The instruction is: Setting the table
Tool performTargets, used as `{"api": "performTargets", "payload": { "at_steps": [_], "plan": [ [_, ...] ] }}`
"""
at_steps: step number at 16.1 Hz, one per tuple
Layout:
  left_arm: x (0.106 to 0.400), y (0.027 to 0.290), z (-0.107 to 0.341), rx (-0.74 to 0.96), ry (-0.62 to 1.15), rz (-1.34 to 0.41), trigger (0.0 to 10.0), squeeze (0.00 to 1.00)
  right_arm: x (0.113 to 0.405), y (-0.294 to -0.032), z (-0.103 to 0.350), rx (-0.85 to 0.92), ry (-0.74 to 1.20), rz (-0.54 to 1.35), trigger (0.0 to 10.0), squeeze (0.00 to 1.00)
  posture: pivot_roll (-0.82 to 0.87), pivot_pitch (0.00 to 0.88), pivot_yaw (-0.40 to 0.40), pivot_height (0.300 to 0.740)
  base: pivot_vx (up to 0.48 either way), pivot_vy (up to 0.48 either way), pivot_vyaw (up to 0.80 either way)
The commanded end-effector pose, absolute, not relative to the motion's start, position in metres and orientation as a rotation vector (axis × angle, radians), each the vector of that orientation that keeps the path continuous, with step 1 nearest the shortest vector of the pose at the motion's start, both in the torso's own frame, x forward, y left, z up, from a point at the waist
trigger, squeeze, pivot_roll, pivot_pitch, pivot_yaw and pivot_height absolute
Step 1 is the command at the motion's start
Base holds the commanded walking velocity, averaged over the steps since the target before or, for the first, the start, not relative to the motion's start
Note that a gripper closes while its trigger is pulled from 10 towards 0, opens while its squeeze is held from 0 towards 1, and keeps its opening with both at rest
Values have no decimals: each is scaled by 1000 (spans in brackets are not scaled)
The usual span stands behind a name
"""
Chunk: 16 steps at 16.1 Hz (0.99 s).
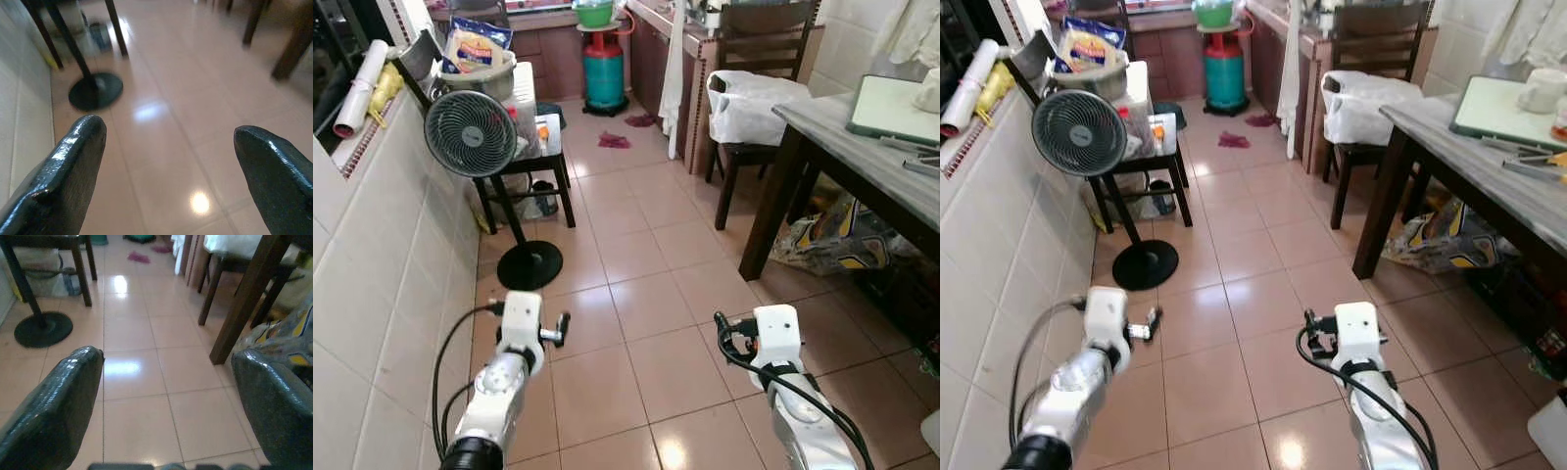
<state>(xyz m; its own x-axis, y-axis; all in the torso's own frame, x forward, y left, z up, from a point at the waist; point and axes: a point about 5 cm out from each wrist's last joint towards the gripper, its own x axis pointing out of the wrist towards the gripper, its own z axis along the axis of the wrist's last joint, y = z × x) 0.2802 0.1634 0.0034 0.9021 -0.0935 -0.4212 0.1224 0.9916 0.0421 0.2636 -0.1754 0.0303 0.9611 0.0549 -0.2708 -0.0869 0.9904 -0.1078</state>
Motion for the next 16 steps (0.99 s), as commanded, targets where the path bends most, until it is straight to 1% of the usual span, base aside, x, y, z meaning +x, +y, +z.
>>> {"api": "performTargets", "payload": {
  "at_steps": [1,2,3,4,5,7,8,9,10,12,16],
  "plan": [
    [274,172,-9,110,494,-119,10000,0,265,-172,20,-119,310,99,10000,224,-55,0,49,740,0,0,0],
    [264,178,-20,140,555,-115,10000,0,264,-172,10,-128,341,99,10000,137,-59,0,51,740,0,0,0],
    [257,183,-29,159,598,-114,10000,0,262,-173,2,-128,376,99,10000,94,-59,0,51,740,0,0,0],
    [245,192,-39,212,647,-117,10000,0,257,-176,-13,-124,454,86,10000,0,-62,0,47,740,0,0,0],
    [228,197,-52,238,737,-125,10000,0,245,-181,-32,-100,572,63,10000,0,-60,0,38,740,0,0,0],
    [214,199,-63,247,827,-127,10000,0,227,-183,-52,-74,707,57,10000,0,-64,0,28,740,0,0,0],
    [211,198,-65,242,842,-128,10000,0,220,-182,-59,-55,753,62,10000,0,-63,0,26,740,0,0,0],
    [204,195,-71,239,883,-158,10000,0,208,-182,-68,-50,825,50,10000,0,-56,0,23,740,0,0,0],
    [200,193,-73,238,899,-173,10000,0,204,-182,-71,-21,857,41,10000,0,-57,0,22,740,0,0,0],
    [184,193,-82,243,952,-184,10000,0,184,-181,-83,-27,956,54,10000,0,-54,0,19,740,0,0,0],
    [164,201,-87,317,952,-281,10000,0,173,-179,-89,-71,988,112,10000,0,-48,0,20,740,0,0,0]
  ]
}}
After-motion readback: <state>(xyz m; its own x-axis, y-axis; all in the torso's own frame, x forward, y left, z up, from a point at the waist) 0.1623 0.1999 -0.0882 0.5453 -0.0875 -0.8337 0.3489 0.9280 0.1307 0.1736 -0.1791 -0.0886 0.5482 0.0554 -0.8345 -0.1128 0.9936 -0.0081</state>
